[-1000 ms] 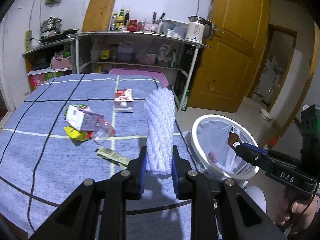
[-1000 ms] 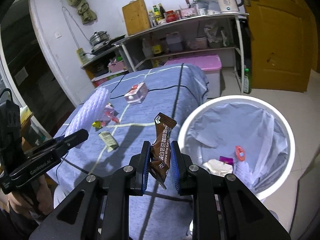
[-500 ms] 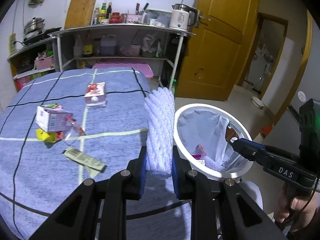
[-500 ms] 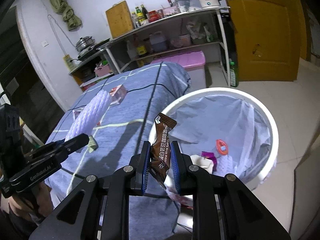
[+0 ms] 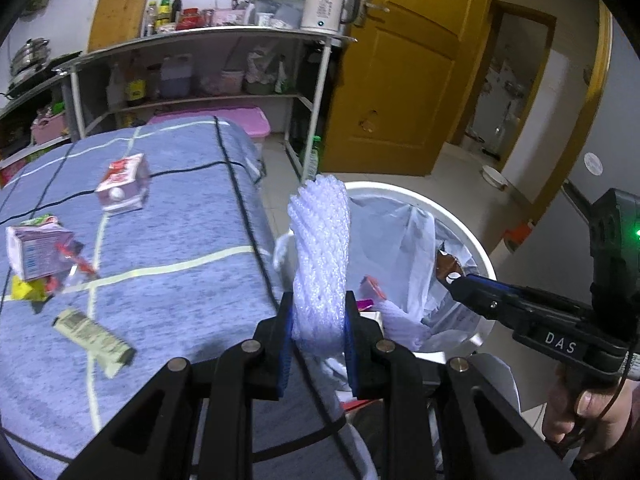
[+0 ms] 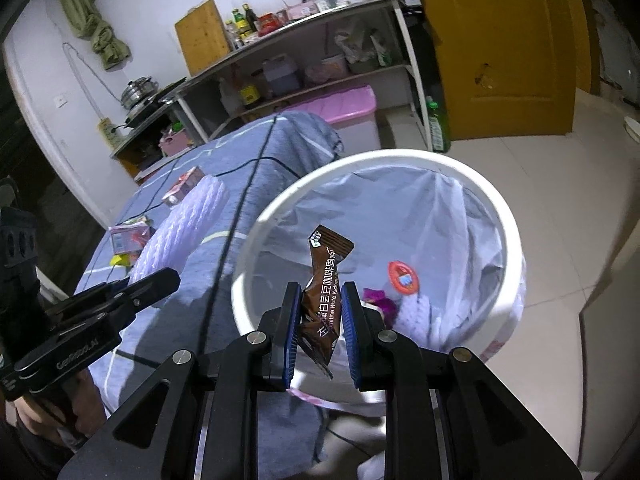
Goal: Collect trash
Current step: 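Carry the foam net and chocolate wrapper over the bin, then open both grippers to drop the foam net and wrapper into the bin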
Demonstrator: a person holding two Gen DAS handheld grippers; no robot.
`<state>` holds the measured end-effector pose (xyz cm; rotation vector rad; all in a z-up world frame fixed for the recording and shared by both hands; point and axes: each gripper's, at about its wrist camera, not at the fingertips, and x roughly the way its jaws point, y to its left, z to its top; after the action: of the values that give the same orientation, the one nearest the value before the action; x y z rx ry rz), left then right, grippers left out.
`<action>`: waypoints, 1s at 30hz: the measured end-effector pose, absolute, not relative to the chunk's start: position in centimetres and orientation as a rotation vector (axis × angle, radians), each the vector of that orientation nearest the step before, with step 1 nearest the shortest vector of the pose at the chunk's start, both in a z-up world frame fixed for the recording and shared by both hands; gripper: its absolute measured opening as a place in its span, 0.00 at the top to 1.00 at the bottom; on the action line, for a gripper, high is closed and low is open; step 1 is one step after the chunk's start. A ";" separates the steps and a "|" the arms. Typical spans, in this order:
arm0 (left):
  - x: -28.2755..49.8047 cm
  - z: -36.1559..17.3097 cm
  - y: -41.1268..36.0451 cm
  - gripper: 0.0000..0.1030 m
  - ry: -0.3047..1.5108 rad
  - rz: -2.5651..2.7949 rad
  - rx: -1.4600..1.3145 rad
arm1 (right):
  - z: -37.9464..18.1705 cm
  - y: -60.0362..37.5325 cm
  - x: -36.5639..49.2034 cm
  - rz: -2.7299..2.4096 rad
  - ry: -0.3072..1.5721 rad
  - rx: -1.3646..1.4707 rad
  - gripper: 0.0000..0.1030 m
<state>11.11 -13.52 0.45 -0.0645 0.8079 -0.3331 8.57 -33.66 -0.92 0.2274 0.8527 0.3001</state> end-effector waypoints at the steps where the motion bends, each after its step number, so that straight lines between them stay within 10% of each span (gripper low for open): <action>1: 11.3 0.2 -13.9 0.78 0.815 -0.343 -0.062 | -1.1 -33.9 8.7 0.295 0.858 0.229 0.79; 18: 13.7 -1.6 -18.0 0.76 0.876 -0.436 -0.030 | -3.0 -36.4 10.3 0.229 0.924 0.247 0.79; 23: 13.9 -1.7 -17.8 0.70 0.881 -0.438 -0.042 | -3.0 -36.9 10.4 0.215 0.922 0.257 0.61; 30: 13.5 -1.3 -17.3 0.58 0.866 -0.429 -0.057 | -2.5 -36.6 9.9 0.229 0.906 0.247 0.60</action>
<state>13.55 -17.31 -1.35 -0.0569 0.8659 -0.4294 9.86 -36.60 -2.53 0.2469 0.9057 0.2292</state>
